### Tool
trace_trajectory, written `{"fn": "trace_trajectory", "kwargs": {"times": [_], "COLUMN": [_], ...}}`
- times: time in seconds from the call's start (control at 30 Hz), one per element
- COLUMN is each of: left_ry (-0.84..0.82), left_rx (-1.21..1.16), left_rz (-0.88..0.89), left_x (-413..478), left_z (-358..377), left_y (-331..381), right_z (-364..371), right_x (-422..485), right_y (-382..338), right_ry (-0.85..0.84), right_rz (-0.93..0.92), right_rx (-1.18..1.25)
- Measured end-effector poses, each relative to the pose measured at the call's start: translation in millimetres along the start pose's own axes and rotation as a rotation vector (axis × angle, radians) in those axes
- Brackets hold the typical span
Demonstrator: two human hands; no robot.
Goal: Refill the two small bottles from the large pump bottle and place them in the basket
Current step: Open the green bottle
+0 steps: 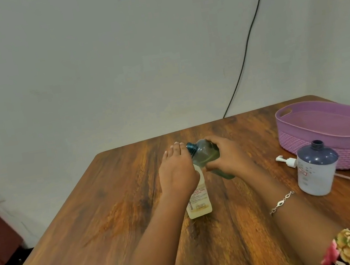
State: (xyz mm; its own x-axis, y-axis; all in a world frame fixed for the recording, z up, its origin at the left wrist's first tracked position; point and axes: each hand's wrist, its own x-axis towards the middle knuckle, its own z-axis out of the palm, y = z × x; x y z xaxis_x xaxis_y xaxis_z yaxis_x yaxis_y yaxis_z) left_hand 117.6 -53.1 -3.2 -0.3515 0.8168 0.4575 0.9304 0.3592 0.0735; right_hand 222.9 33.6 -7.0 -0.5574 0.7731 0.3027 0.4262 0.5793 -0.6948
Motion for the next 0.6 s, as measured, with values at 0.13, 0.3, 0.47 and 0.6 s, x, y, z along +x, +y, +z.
{"fn": "trace_trajectory", "kwargs": {"times": [0.13,0.3,0.47,0.6], "left_ry": [0.044,0.04,0.036,0.051], "left_rx": [-0.081,-0.13,-0.06,-0.079], "left_rz": [-0.021,-0.058,-0.009,-0.026], "left_x": [-7,-15,-6,-8], "left_z": [8,15,8,12], "left_y": [-2,-3,-3,0], "right_z": [0,4,0,-1], "right_x": [-1,-5,-1,2], "right_y": [1,6,3,3], "right_ry": [0.004,-0.027,-0.004,0.001], "right_rz": [0.002,0.0,-0.01,-0.011], "right_rx": [-0.014,0.019,-0.009,-0.026]}}
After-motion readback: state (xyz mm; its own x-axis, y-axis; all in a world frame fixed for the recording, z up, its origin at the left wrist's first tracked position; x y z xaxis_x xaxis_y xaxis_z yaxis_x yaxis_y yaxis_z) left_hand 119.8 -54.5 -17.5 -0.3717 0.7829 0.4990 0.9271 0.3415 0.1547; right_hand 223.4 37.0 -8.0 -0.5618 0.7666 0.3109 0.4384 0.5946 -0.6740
